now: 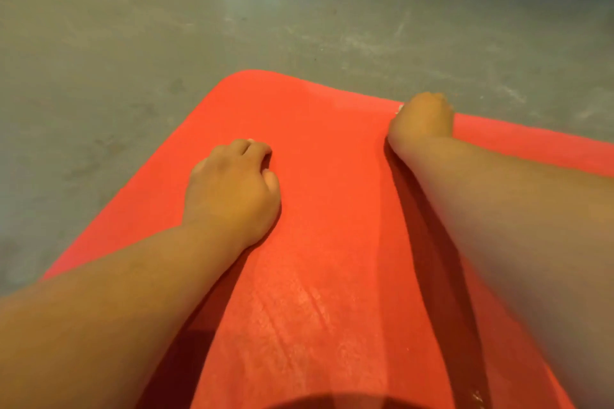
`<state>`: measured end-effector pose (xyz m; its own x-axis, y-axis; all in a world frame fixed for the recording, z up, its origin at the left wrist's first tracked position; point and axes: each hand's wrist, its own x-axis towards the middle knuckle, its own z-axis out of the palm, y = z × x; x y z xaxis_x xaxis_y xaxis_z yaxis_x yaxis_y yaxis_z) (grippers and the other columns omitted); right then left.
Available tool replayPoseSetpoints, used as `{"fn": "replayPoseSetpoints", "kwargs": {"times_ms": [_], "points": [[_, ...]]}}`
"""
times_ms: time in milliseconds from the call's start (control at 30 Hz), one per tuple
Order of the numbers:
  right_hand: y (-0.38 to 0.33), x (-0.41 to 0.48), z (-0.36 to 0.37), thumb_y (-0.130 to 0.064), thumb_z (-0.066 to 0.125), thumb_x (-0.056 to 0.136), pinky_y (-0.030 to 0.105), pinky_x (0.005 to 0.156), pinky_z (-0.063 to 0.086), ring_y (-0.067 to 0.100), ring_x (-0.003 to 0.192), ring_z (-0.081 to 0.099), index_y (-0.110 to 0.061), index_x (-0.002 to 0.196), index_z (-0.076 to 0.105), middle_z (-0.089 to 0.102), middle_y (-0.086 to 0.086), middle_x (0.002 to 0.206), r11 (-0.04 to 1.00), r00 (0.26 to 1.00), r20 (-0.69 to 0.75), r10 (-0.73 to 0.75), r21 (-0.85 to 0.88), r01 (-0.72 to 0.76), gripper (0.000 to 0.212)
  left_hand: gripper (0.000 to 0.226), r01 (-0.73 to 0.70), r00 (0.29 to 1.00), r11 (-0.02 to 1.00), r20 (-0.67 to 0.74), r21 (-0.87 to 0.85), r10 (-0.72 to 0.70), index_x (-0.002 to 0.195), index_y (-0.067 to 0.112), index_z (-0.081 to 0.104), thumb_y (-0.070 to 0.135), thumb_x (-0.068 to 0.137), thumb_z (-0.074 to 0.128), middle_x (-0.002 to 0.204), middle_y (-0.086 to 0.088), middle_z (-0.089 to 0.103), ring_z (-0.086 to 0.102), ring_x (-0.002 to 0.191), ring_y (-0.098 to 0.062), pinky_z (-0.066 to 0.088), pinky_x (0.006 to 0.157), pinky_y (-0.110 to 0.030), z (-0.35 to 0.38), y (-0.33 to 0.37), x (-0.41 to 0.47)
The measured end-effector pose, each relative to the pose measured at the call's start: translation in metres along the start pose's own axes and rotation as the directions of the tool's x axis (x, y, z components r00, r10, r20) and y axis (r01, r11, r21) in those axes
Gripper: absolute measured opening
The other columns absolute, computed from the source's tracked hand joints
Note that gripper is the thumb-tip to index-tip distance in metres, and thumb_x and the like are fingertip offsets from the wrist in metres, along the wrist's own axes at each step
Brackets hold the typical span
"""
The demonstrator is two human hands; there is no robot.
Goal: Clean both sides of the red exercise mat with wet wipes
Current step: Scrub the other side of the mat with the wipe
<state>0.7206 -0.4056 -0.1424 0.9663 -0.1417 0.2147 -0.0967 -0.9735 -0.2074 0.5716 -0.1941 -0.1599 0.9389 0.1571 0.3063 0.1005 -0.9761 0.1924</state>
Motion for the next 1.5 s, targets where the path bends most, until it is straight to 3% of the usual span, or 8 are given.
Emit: {"fn": "replayPoseSetpoints", "kwargs": {"times_ms": [167,233,400,733,967,1100,1267,1500], "points": [[-0.079,-0.009,0.017,-0.009,0.043,0.074,0.029,0.068,0.036,0.034,0.096,0.060,-0.011,0.067,0.056,0.062,0.018,0.091,0.827,0.809,0.179,-0.560,0.185,0.531,0.016,0.029,-0.006,0.999,0.999,-0.042,0.041,0.007,0.095,0.020,0.064,0.027,0.079,0.040,0.098,-0.007,0.059,0.052,0.093,-0.033,0.042,0.071,-0.040,0.006,0.000,0.024],[-0.077,-0.006,0.022,-0.006,0.044,0.074,0.029,0.073,0.041,0.034,0.097,0.060,-0.009,0.075,0.058,0.065,0.014,0.096,0.761,0.744,0.162,-0.648,0.183,0.623,0.014,0.024,-0.008,0.999,0.999,-0.046,0.034,0.010,0.094,0.018,0.064,0.025,0.080,0.044,0.097,-0.008,0.058,0.052,0.093,-0.033,0.041,0.071,-0.040,0.008,-0.002,0.027],[-0.038,0.016,0.011,-0.006,0.045,0.088,0.035,0.092,0.044,0.036,0.111,0.056,-0.005,0.108,0.065,0.064,0.018,0.114,0.946,0.965,0.105,-0.238,-0.200,0.255,0.029,0.020,-0.027,0.996,0.995,-0.080,0.098,0.035,0.091,0.015,0.062,0.024,0.081,0.047,0.093,-0.010,0.058,0.053,0.089,-0.034,0.040,0.068,-0.040,0.012,0.002,0.021],[-0.098,0.017,0.018,-0.009,0.037,0.092,0.033,0.115,0.025,0.025,0.140,0.031,-0.018,0.149,0.029,0.032,0.006,0.153,0.850,0.774,0.369,-0.515,0.100,0.517,0.058,0.018,-0.046,0.994,0.992,-0.094,0.114,0.056,0.089,0.015,0.060,0.024,0.081,0.047,0.091,-0.008,0.056,0.053,0.087,-0.033,0.037,0.066,-0.039,0.014,0.003,0.020],[-0.071,0.004,-0.006,-0.013,0.043,0.089,0.040,0.098,0.041,0.033,0.124,0.046,-0.016,0.127,0.053,0.055,0.011,0.131,0.898,0.898,0.305,-0.317,-0.209,0.388,0.040,0.025,-0.073,0.992,0.996,-0.103,0.055,0.078,0.082,0.014,0.062,0.024,0.076,0.040,0.085,-0.009,0.059,0.055,0.081,-0.034,0.042,0.064,-0.039,0.013,0.002,0.023],[-0.026,-0.006,-0.013,-0.014,0.044,0.087,0.040,0.099,0.038,0.032,0.122,0.049,-0.015,0.130,0.049,0.055,0.012,0.131,0.929,0.956,0.252,-0.150,-0.296,0.224,0.044,0.039,-0.344,0.939,0.922,-0.062,-0.177,0.338,0.095,0.015,0.070,0.027,0.078,0.037,0.111,-0.007,0.068,0.063,0.099,-0.031,0.052,0.086,-0.041,0.009,0.005,0.022],[0.048,-0.012,-0.023,-0.014,0.047,0.081,0.037,0.098,0.035,0.033,0.123,0.042,-0.015,0.123,0.049,0.055,0.014,0.125,0.929,0.970,0.234,0.064,-0.368,0.028,0.041,0.053,-0.191,0.971,0.968,0.112,-0.165,0.211,0.109,0.022,0.065,0.035,0.075,0.026,0.110,-0.002,0.063,0.058,0.104,-0.028,0.045,0.086,-0.036,0.000,0.026,0.014],[0.032,-0.004,-0.018,-0.011,0.044,0.086,0.033,0.101,0.030,0.027,0.119,0.051,-0.008,0.124,0.056,0.052,0.011,0.133,0.884,0.933,0.280,-0.227,-0.344,0.318,0.040,0.059,-0.170,0.967,0.978,0.168,-0.122,0.189,0.129,0.024,0.051,0.045,0.078,0.029,0.142,0.002,0.044,0.034,0.137,-0.019,0.016,0.116,-0.044,0.018,0.070,-0.012]]}}
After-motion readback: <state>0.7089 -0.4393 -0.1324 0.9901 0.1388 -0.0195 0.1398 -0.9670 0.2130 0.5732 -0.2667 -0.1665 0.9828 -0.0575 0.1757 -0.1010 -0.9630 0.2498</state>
